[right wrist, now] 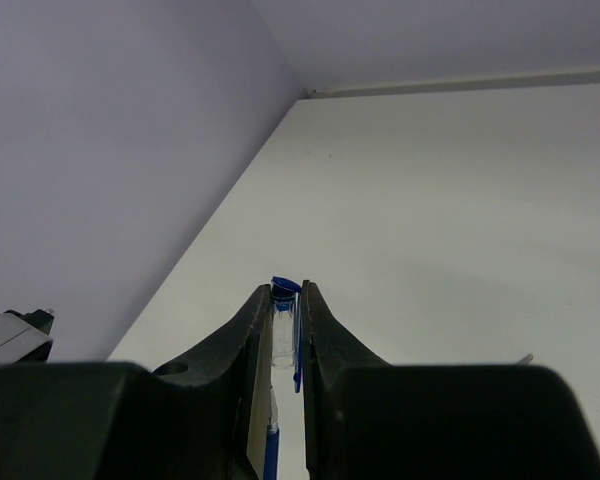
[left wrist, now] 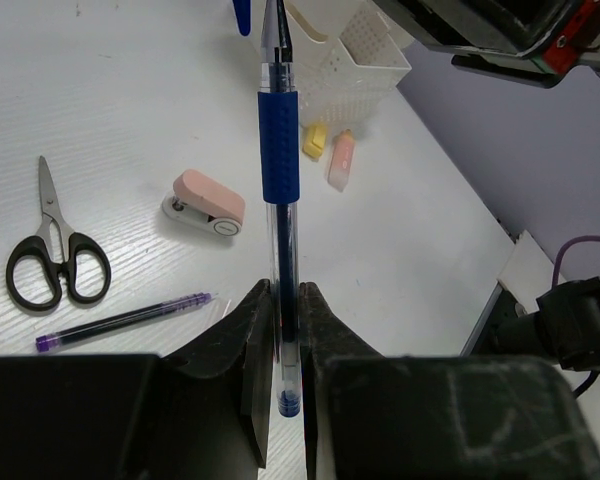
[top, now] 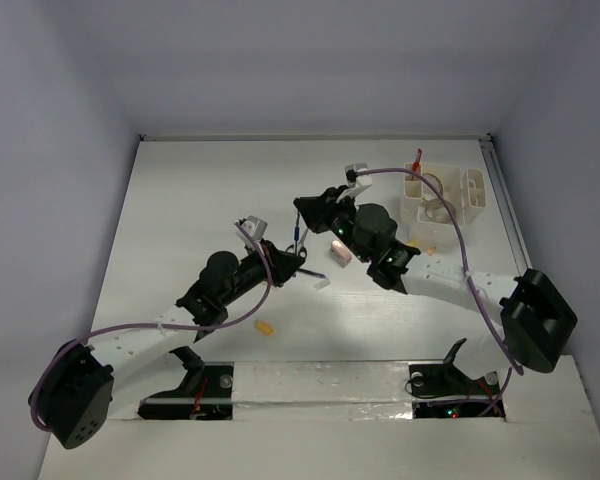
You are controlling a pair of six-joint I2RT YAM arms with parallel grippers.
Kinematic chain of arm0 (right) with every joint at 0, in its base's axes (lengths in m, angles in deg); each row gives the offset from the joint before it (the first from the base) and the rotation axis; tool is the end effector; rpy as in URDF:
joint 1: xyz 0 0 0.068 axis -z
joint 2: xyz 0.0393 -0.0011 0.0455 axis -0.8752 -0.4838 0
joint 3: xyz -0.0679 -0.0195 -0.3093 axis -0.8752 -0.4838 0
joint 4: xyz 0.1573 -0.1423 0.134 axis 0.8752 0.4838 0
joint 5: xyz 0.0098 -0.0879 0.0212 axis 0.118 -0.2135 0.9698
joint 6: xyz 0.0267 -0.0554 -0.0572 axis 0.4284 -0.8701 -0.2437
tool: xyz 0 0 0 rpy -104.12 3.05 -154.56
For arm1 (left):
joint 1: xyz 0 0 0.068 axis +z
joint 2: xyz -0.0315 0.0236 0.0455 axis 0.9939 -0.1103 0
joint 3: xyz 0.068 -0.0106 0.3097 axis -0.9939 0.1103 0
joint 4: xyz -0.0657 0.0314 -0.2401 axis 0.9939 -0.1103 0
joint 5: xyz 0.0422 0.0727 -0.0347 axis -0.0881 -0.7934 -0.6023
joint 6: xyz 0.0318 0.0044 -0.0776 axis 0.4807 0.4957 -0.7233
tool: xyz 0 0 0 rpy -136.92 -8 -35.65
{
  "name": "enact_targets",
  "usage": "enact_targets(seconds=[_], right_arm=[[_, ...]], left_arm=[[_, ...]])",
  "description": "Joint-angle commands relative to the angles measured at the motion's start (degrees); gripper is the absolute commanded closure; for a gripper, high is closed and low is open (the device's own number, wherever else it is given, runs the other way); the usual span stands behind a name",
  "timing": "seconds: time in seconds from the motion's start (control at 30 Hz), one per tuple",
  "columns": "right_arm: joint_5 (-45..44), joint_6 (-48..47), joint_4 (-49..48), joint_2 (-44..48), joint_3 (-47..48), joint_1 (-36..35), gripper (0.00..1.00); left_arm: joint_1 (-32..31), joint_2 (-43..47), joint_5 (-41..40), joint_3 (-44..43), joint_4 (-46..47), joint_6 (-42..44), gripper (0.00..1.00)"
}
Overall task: Sort the stationery into containers
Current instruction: Close the pen cap on the pen.
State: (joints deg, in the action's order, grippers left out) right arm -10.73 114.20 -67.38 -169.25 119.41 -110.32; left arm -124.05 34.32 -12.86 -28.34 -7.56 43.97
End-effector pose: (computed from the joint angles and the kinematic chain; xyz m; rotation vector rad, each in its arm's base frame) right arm 0.2447 0.2577 0.3621 -0.0974 1.5787 0.8964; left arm 0.1522 -0.1498 0.2841 0.3506 1.6055 -1.1011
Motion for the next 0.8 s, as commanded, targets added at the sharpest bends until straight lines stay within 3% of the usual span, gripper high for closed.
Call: enact_targets(seconds=[0.0, 0.77], right_arm=[[-0.87, -1.2, -3.18, 2.8, -0.44, -0.4, 1.0], [0.53, -1.29, -1.25, 2.28, -0.18, -0.93, 1.0]], left_arm=[[0.48, 0.71, 0.05, 0.0, 2.43, 0.43, 1.0], [1.53, 1.67, 0.67, 0.17, 2.34, 0.61, 1.0]])
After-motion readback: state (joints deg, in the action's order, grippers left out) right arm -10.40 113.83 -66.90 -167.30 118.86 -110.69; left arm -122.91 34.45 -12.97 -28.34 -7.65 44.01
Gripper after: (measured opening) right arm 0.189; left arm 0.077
